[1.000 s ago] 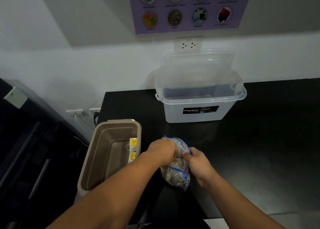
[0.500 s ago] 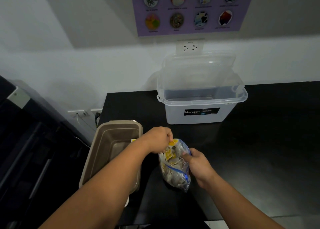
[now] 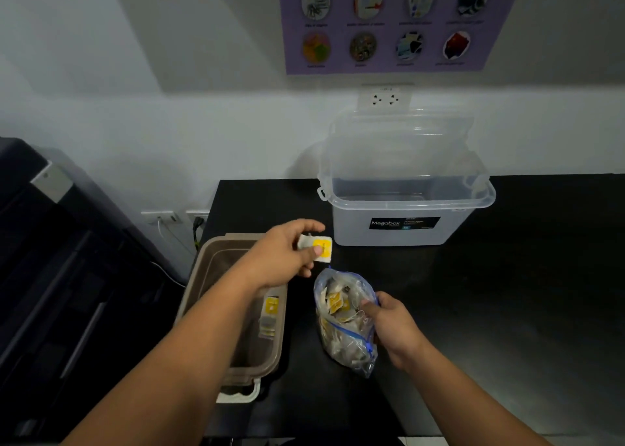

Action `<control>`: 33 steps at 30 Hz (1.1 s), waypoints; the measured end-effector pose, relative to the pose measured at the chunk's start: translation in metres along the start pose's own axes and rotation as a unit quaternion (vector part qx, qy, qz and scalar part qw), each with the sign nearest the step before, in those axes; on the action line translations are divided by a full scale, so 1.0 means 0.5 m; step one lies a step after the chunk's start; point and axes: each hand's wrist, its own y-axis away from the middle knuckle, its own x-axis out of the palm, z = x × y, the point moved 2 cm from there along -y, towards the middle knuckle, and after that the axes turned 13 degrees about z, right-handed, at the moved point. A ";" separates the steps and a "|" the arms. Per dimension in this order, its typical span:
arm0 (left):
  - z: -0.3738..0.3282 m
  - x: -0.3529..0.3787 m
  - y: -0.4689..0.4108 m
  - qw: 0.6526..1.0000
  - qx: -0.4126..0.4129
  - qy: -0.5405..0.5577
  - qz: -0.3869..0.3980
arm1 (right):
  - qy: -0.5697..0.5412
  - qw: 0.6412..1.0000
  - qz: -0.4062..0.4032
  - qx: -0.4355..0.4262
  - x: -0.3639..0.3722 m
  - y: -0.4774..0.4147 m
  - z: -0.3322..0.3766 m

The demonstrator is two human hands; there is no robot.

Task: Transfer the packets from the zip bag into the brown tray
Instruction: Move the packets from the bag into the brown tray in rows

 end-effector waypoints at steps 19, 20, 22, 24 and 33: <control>0.204 -0.066 0.102 0.939 -0.279 -0.175 0.101 | 0.023 0.999 -0.037 0.000 0.052 -0.022 -0.028; 0.216 -0.058 0.094 0.928 -0.302 -0.184 0.118 | 0.023 0.999 -0.043 0.000 0.054 -0.024 -0.033; 0.241 -0.042 0.077 0.904 -0.352 -0.187 0.156 | 0.020 0.998 -0.054 -0.001 0.058 -0.025 -0.039; 0.266 -0.034 0.065 0.876 -0.402 -0.190 0.188 | 0.011 0.998 -0.058 -0.003 0.063 -0.024 -0.041; 0.319 -0.037 0.039 0.877 -0.444 -0.098 0.157 | -0.014 0.997 -0.070 -0.011 0.072 -0.019 -0.048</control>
